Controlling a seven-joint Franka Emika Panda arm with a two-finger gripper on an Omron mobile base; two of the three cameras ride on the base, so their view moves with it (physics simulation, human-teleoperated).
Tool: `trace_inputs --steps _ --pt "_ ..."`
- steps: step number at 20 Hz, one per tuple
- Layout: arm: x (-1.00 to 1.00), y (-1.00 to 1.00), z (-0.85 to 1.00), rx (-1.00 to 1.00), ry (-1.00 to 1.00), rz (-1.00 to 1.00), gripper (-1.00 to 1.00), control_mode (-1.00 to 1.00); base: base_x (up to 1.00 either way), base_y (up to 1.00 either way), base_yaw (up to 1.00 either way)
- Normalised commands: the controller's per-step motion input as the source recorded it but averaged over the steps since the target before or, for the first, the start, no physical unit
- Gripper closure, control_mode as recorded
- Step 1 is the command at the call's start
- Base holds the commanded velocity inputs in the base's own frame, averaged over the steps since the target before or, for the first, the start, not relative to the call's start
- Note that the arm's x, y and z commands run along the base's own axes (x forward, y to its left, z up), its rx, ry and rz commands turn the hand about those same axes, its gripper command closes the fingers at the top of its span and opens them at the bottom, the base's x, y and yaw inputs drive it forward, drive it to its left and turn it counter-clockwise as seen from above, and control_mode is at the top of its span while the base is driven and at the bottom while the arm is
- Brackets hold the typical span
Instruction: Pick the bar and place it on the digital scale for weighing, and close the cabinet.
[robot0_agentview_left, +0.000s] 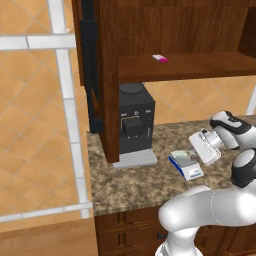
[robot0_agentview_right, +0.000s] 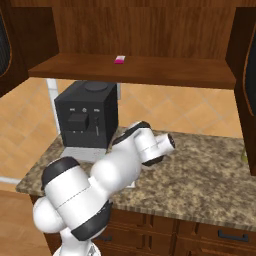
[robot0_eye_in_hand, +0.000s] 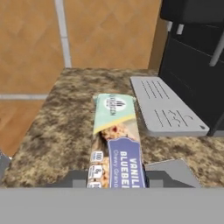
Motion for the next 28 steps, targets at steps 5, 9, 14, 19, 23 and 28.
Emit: trace_inputs --steps 5,9,14,19,23,28 --pt "0.24 0.01 -0.50 0.00 -0.17 -0.01 1.00 -1.00 0.00 0.00 0.00" --pt "0.35 0.00 -0.17 -0.01 0.00 -0.01 1.00 -1.00 0.00 0.00 0.00" --pt "0.37 -0.04 -0.10 -0.08 0.00 -0.04 1.00 -1.00 0.00 0.00 0.00" --pt "0.16 -0.24 -0.15 -0.11 -0.01 0.00 1.00 -1.00 0.00 0.00 0.00" --pt "0.00 -0.31 -0.17 -0.11 -0.02 0.00 1.00 -1.00 0.00 0.00 0.00" --pt "-0.13 -0.42 -0.10 -0.03 -0.08 0.00 1.00 -1.00 0.00 0.00 0.00"
